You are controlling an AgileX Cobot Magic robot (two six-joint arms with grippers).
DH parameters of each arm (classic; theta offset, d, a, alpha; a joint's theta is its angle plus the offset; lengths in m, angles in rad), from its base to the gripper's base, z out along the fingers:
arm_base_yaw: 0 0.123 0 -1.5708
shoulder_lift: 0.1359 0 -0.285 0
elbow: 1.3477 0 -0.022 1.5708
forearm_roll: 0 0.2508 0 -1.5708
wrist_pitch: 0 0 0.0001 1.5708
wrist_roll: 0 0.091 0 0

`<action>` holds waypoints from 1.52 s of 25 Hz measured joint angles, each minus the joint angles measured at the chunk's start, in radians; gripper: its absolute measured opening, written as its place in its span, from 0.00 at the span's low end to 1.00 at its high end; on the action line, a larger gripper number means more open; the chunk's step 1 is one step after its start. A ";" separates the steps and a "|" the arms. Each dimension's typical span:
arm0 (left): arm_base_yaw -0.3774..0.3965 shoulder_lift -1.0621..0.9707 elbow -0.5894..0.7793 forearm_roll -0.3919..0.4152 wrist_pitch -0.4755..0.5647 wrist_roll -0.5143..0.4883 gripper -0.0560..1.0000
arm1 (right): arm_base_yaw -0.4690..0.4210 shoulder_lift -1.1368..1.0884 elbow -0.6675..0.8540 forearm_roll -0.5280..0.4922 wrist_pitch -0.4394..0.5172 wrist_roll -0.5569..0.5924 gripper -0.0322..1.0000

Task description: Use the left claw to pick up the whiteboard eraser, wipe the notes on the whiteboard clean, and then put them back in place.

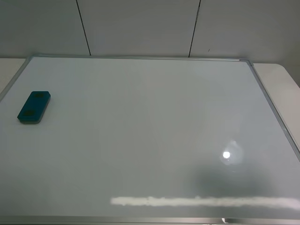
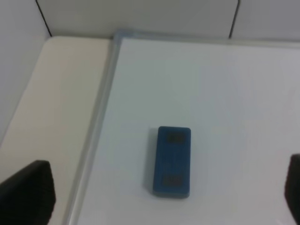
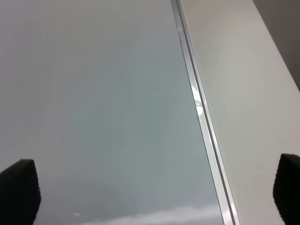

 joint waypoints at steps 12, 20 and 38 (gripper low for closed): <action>0.000 -0.583 0.212 -0.027 0.161 0.016 0.99 | 0.000 0.000 0.000 0.000 0.000 0.000 0.99; 0.000 -0.595 0.281 -0.073 0.266 0.087 0.99 | 0.000 0.000 0.000 0.000 0.000 0.000 0.99; 0.000 -0.595 0.305 -0.128 0.287 0.160 0.99 | 0.000 0.000 0.000 0.000 0.000 0.000 0.99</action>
